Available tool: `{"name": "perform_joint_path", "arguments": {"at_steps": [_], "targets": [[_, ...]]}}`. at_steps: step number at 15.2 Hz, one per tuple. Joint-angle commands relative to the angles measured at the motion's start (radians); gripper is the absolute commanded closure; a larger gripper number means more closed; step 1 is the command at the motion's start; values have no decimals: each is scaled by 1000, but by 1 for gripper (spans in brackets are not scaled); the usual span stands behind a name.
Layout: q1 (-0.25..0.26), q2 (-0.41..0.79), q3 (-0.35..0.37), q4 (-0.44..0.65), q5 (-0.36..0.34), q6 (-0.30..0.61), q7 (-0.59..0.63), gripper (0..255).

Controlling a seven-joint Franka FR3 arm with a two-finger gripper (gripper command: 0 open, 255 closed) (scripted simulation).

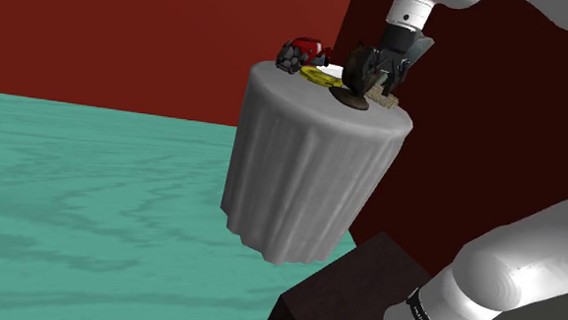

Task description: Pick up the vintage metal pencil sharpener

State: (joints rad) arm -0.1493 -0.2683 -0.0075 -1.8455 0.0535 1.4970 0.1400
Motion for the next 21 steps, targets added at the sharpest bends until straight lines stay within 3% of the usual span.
{"name": "perform_joint_path", "arguments": {"at_steps": [1,8,13,14,21], "targets": [[-16,66,-13,86,3,-8,34,0],[-72,287,-67,410,26,-73,143,0],[-124,469,-113,705,63,-159,214,0],[-129,481,-116,726,66,-166,219,0],[-119,414,-114,524,55,-31,212,0]]}}
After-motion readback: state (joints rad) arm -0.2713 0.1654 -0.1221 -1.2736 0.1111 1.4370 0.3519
